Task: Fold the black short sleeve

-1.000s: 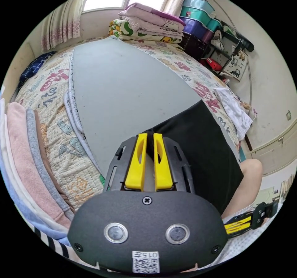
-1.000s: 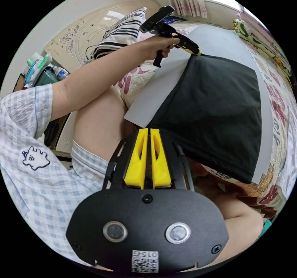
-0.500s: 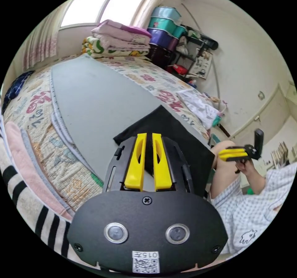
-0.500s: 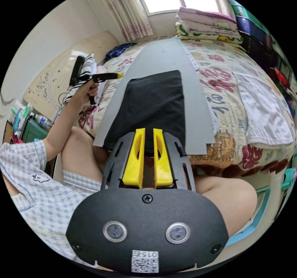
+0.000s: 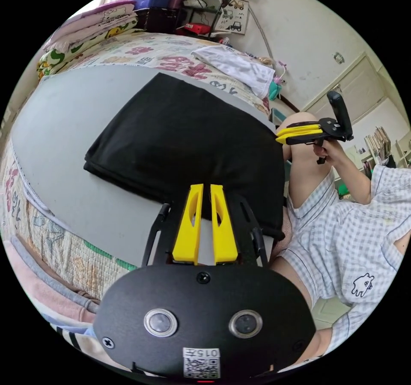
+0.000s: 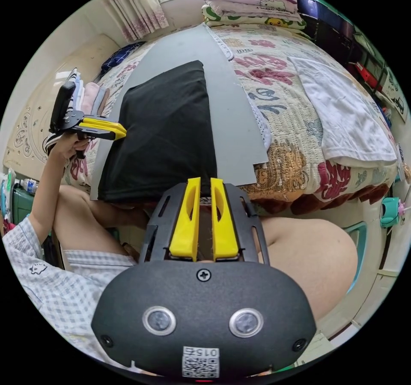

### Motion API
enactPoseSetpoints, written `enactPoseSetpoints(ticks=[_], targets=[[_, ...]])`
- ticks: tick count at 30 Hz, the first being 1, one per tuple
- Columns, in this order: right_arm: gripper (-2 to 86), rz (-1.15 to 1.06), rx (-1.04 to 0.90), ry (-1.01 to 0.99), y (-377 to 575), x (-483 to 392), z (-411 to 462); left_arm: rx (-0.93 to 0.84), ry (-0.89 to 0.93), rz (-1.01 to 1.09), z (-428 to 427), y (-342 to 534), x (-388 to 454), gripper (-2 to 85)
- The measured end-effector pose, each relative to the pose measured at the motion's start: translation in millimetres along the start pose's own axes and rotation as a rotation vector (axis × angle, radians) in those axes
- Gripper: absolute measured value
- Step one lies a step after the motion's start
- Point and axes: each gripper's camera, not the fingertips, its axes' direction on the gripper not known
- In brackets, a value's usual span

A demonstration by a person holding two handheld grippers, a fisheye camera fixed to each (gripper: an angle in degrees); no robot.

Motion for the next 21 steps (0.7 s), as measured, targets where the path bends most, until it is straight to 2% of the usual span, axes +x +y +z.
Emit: enactPoseSetpoints(ticks=[3,6,8,11,15,21], targets=[[5.1,-0.005,-0.005,-0.006,-2,-9,-23,0.029,0.036,-0.021,-9,5,-11,4.0],[5.0,0.005,0.043,-0.056,-4,-9,-56,0.151,0.036,-0.128,-37,19,-38,5.5],[5.0,0.010,0.112,-0.139,-10,-4,-87,0.304,-0.009,-0.286,-65,40,-68,8.1],[5.4,0.021,0.177,-0.231,-25,3,-118,0.407,-0.107,-0.463,-84,65,-100,9.8],[6.8,-0.017,0.225,-0.267,-56,-4,-146,0.402,-0.109,-0.526,-83,68,-125,16.1],[10.0,-0.102,0.196,-0.290,-115,-25,-161,0.393,-0.111,-0.571,-75,61,-152,17.4]])
